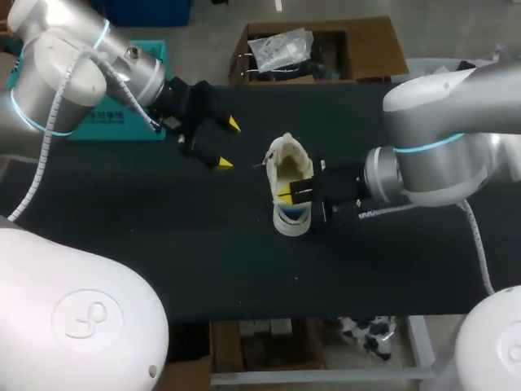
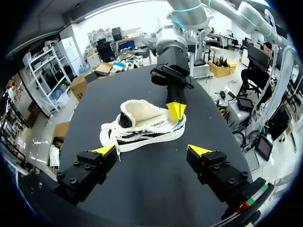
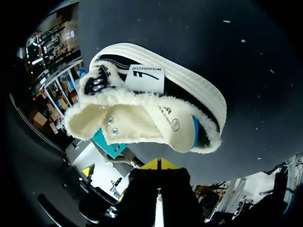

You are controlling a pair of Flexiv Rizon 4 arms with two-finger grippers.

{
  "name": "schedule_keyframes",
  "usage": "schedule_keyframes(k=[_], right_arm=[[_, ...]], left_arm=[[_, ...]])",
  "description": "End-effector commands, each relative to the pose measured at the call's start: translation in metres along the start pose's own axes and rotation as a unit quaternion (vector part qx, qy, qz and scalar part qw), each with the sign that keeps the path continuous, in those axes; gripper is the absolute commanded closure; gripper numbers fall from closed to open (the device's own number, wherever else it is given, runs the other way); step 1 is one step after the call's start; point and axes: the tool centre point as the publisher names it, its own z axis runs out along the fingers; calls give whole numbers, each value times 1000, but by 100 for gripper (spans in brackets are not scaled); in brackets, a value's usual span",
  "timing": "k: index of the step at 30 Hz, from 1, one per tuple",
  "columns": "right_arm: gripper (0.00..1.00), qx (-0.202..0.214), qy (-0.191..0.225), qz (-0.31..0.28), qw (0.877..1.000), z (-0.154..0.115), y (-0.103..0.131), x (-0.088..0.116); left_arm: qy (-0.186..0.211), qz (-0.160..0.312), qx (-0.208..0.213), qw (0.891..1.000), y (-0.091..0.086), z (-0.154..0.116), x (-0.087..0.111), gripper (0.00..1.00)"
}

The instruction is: Open the shoe tongue, take the insole out of the shoe, put the insole back into the shoe, and pack the shoe into the shoebox

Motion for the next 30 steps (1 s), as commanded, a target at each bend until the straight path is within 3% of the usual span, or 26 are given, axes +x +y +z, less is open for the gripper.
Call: schedule_keyframes(k=[1,19,22,28,30], right_arm=[[100,-2,1,8,1000,19,10,-5],[100,-52,2,53,997,36,47,-32],[100,-46,8,39,998,27,34,-27],[100,-25,23,-15,999,-14,1,-7],[100,-21,22,-25,999,-28,-4,-2]], left_arm=[[-8,-72,-34,997,-5,-2,3,0],[-8,-72,-34,997,-5,-2,3,0],[-8,-72,-34,997,-5,-2,3,0],[-8,-72,-34,997,-5,-2,3,0],[3,-94,-46,995,-6,2,5,0]])
